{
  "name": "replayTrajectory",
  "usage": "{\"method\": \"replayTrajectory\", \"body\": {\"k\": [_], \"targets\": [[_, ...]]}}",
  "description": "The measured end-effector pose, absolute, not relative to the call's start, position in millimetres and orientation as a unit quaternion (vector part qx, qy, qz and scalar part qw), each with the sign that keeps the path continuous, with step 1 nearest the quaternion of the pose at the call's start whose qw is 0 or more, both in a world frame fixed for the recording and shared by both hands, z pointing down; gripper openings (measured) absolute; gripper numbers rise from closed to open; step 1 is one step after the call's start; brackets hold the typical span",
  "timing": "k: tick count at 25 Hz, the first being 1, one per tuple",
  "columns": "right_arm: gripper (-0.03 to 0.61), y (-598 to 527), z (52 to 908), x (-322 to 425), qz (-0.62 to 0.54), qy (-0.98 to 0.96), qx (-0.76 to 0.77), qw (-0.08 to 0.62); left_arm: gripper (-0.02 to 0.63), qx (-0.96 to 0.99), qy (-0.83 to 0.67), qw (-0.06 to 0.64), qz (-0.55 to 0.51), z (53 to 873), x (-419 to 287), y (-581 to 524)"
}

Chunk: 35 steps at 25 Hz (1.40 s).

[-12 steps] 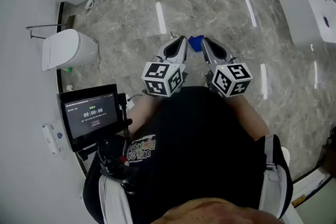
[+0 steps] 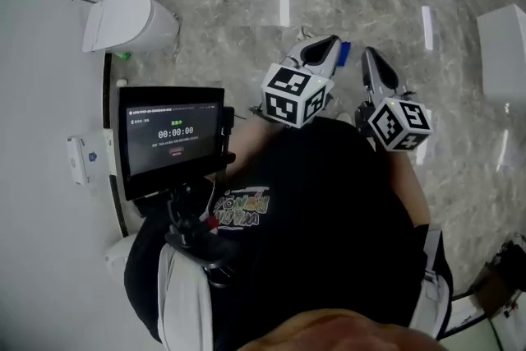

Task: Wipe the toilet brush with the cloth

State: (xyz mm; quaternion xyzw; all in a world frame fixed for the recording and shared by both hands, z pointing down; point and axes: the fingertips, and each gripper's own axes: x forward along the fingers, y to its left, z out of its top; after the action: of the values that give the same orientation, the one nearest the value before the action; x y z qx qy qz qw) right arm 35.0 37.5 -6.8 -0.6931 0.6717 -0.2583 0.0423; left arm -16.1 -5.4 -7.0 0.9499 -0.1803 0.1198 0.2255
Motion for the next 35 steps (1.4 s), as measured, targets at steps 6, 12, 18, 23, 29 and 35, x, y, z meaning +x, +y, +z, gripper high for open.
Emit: {"method": "replayTrajectory", "body": {"k": [6, 12, 18, 23, 29, 35], "targets": [[0.003, 38, -12, 34, -0.264, 0.67, -0.693, 0.044, 0.0, 0.949, -0.177, 0.23, 0.122, -12, -15, -4], [0.003, 35, -10, 31, -0.267, 0.674, -0.688, 0.041, 0.0, 0.947, -0.18, 0.236, 0.122, -7, -17, -5], [0.003, 37, -5, 35, -0.276, 0.677, -0.682, 0.035, 0.0, 0.944, -0.19, 0.242, 0.122, -9, -18, -4], [0.003, 51, -6, 38, -0.287, 0.662, -0.692, 0.028, 0.0, 0.938, -0.186, 0.267, 0.119, -6, -19, 4], [0.003, 73, 6, 33, -0.306, 0.637, -0.707, 0.026, 0.0, 0.931, -0.174, 0.291, 0.134, 10, -32, 18], [0.005, 92, 21, 32, -0.335, 0.609, -0.718, 0.036, 0.0, 0.921, -0.169, 0.306, 0.17, 27, -49, 33]]}}
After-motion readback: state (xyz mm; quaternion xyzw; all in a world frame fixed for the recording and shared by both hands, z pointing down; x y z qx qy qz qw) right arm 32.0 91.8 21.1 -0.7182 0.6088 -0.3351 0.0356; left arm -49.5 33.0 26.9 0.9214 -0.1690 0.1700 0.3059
